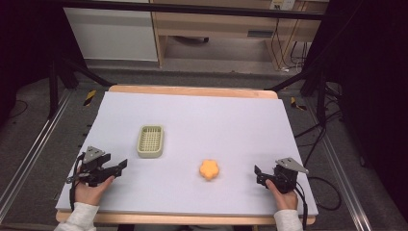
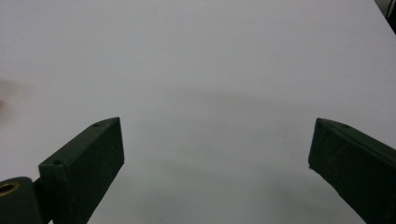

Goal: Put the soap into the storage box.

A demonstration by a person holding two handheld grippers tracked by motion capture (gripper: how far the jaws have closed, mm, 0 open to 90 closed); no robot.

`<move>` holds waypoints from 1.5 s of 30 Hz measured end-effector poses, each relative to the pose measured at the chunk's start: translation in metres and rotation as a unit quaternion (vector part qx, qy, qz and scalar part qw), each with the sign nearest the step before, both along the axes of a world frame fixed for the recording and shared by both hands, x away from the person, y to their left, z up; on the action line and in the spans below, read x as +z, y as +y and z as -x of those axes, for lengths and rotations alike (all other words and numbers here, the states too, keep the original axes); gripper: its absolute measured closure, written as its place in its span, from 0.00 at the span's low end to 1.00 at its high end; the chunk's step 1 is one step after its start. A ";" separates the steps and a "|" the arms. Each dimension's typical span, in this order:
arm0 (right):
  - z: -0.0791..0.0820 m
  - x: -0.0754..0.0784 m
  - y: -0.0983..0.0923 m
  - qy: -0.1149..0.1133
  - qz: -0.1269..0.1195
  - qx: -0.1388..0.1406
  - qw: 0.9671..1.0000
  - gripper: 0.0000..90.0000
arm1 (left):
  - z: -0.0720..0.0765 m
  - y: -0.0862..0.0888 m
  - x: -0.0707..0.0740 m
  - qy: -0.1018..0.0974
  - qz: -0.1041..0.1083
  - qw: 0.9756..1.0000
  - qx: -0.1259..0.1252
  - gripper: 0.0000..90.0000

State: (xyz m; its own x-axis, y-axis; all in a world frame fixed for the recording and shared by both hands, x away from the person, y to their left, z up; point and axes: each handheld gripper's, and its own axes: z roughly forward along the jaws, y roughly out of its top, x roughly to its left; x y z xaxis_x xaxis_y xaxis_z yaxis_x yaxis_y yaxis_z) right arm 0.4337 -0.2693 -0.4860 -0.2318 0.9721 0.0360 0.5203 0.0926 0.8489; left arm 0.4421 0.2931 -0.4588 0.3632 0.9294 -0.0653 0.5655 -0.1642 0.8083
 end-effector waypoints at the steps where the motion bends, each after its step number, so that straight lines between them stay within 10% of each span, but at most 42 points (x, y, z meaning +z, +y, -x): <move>1: 0.000 0.000 0.000 0.001 -0.004 -0.003 1.000 0.04 | 0.001 -0.002 0.000 -0.001 -0.004 1.000 -0.004 0.32; 45: 0.000 0.000 -0.002 0.003 -0.010 -0.012 1.000 0.05 | 0.008 -0.072 0.010 -0.007 -0.010 0.995 -0.104 0.32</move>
State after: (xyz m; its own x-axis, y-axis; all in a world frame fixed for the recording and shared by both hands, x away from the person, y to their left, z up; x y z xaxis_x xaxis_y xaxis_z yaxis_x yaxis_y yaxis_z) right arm 0.4337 -0.2713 -0.4862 -0.2073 0.9766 0.0570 0.5275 0.0625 0.8473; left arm 0.4337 0.2208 -0.4493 0.5478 0.8355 -0.0416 0.5068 -0.2919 0.8111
